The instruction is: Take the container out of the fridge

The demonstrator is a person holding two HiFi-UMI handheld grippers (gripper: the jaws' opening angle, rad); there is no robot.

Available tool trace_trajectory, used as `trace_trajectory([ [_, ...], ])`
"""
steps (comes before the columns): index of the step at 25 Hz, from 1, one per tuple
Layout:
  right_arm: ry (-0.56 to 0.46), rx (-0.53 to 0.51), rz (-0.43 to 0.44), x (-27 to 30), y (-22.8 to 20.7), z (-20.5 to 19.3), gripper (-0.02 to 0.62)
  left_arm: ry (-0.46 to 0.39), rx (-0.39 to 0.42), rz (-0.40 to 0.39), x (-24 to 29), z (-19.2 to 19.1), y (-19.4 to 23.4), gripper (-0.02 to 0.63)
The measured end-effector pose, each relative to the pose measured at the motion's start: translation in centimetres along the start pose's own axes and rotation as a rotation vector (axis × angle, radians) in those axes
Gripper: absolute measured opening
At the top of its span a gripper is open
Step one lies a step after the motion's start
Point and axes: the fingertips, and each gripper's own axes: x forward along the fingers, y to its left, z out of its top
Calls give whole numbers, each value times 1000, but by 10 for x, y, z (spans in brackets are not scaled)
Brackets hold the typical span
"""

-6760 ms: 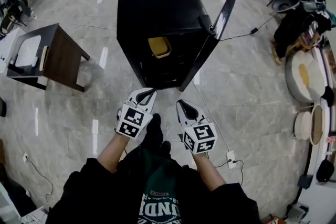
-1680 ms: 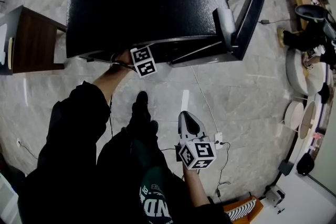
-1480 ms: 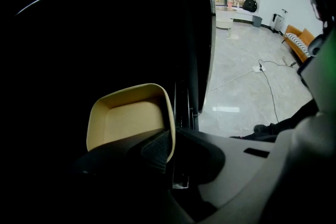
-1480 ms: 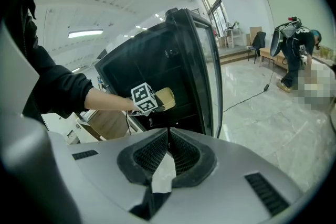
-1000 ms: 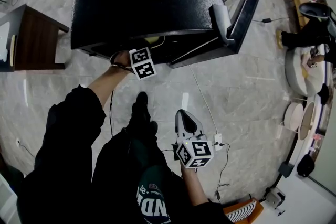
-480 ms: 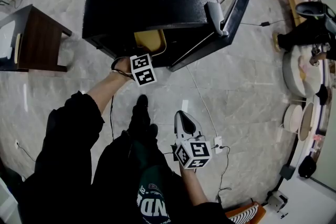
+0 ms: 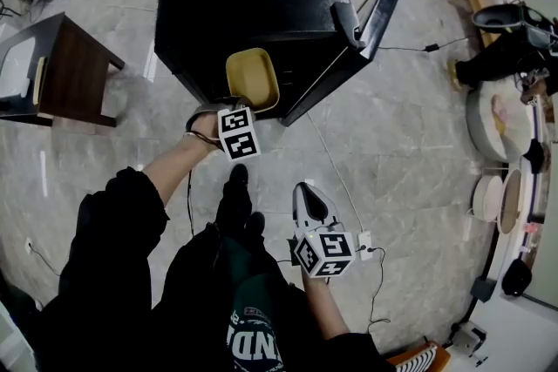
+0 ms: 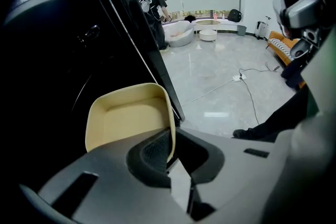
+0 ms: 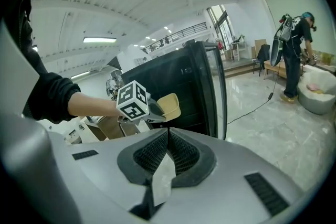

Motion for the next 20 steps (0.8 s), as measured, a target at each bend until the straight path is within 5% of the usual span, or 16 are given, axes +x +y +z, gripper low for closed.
trace_trajectory([
  [20, -40, -63, 55, -48, 35, -13, 35, -32, 52, -15, -101, 2, -98, 25],
])
